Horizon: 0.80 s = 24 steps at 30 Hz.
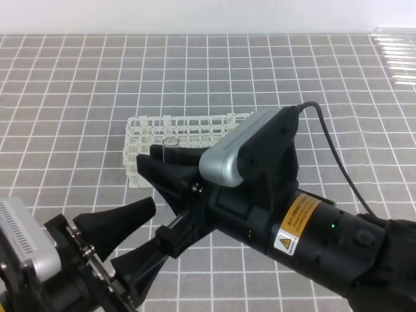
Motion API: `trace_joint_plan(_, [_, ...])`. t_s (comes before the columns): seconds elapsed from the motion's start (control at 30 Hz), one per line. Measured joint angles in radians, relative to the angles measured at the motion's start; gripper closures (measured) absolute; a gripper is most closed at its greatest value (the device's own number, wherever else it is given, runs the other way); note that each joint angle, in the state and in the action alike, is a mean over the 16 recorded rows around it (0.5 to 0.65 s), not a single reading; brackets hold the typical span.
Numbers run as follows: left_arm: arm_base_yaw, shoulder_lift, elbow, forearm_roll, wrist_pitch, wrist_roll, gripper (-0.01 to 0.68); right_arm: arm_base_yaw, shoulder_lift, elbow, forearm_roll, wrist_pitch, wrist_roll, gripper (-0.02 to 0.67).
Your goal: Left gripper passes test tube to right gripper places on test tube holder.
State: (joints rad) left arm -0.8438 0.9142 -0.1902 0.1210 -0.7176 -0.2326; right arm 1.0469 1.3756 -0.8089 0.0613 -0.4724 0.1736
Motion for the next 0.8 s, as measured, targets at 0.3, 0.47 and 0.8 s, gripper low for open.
trace_joint_plan(0.3, [0.0,-0.102,0.0,0.098,0.099,-0.041,0.659,-0.001,-0.039,0.0,0.031,0.071,-0.057,0.641])
trace_joint_plan(0.47, [0.0,-0.25,0.0,0.178,0.266,-0.088,0.668,-0.001,-0.065,0.0,0.051,0.122,-0.096,0.641])
trace_joint_plan(0.8, [0.0,-0.63,0.0,0.245,0.721,-0.175,0.673,-0.001,-0.083,0.0,0.068,0.178,-0.127,0.641])
